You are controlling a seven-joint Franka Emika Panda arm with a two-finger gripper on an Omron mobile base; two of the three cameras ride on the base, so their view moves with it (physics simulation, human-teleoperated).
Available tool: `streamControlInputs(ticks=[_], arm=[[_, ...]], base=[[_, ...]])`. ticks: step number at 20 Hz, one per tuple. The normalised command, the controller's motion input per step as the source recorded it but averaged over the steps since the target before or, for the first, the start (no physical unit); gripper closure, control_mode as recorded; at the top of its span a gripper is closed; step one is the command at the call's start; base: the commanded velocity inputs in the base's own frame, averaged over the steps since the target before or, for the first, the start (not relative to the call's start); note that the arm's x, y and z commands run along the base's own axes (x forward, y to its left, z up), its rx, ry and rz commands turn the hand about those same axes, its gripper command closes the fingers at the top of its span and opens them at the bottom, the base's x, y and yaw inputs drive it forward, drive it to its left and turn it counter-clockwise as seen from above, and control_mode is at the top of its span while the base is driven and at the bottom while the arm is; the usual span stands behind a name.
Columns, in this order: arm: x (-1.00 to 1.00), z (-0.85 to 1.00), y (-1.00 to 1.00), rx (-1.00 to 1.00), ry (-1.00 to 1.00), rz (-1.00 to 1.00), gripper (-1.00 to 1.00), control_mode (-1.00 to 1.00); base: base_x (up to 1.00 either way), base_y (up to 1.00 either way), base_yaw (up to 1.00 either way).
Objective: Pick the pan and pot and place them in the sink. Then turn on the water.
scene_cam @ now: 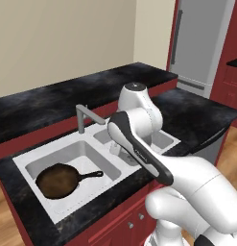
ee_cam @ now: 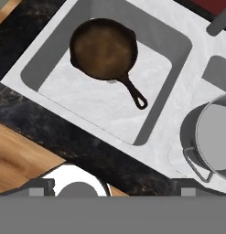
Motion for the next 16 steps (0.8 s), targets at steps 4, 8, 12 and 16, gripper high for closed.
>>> streamControlInputs(ticks=[4,8,12,16], arm=[[0.0,0.0,0.0,0.0,0.0,0.0,-1.0,-1.0],[0.0,0.0,0.0,0.0,0.0,0.0,-1.0,1.0],[0.0,0.0,0.0,0.0,0.0,0.0,-1.0,1.0],[0.0,0.0,0.0,0.0,0.0,0.0,-1.0,1.0]], base=[[0.0,0.0,0.0],[-0.08,0.0,0.0],[-0.49,-0.09,0.0],[-0.48,-0.13,-0.06]])
